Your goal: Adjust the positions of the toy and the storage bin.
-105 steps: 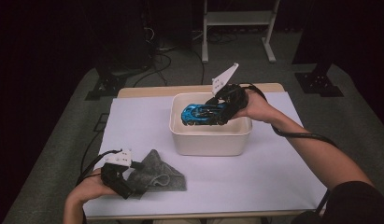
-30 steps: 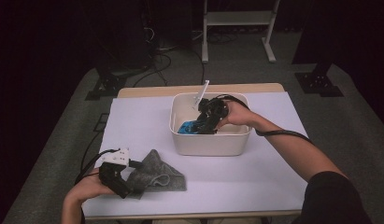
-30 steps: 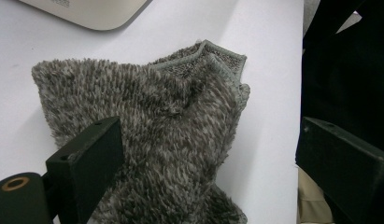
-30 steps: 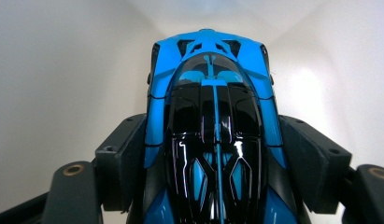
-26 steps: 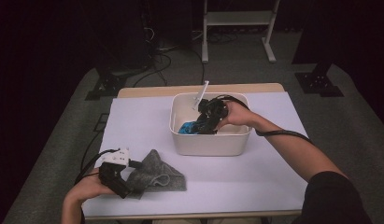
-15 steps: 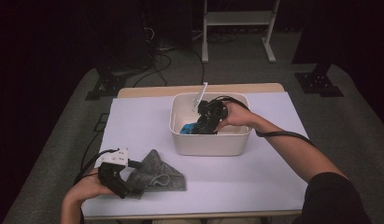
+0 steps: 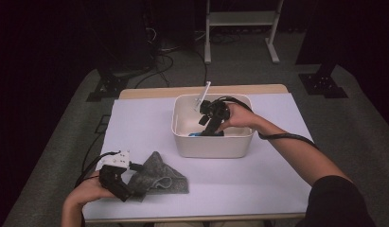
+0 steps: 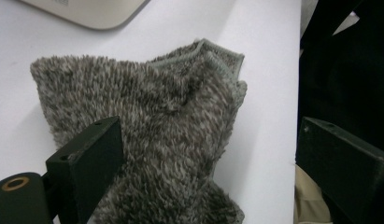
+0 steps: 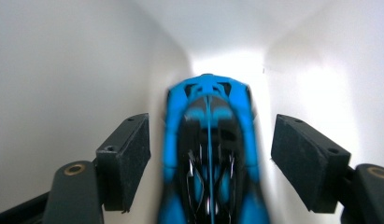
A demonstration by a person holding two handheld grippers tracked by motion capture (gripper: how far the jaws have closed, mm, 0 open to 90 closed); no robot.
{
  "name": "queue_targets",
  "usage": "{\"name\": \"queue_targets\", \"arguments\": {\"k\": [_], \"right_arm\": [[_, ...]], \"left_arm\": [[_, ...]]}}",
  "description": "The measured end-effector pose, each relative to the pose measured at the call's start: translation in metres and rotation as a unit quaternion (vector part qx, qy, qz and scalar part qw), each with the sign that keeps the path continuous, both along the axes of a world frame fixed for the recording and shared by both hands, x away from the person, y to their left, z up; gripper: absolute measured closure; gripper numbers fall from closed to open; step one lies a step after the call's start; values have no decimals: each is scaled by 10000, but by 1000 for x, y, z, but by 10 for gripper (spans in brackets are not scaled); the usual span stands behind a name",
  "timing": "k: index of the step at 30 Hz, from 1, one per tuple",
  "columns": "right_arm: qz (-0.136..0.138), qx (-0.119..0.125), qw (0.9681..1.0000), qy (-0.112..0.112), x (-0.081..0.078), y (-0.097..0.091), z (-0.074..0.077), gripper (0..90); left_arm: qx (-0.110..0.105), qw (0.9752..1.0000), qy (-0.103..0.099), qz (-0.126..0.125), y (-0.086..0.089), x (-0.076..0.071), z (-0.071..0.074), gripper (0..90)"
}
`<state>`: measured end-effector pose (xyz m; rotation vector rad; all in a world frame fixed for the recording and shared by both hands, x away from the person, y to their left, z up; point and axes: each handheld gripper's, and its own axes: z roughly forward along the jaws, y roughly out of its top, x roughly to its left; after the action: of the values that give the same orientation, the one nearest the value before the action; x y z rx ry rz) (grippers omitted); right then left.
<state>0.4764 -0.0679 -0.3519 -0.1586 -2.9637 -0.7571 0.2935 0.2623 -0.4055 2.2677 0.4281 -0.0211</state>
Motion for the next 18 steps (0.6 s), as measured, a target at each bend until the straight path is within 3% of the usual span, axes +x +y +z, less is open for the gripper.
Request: {"name": "queue_targets", "arguments": {"k": [9, 18], "right_arm": [[-65, 49, 10000, -36, -1, -1, 3, 254], [-153, 318, 9993, -87, -3, -11, 18, 244]], "left_arm": [[83, 10000, 0, -10, -1, -1, -1, 69], [91, 10000, 30, -18, -1, -2, -3, 70]]}}
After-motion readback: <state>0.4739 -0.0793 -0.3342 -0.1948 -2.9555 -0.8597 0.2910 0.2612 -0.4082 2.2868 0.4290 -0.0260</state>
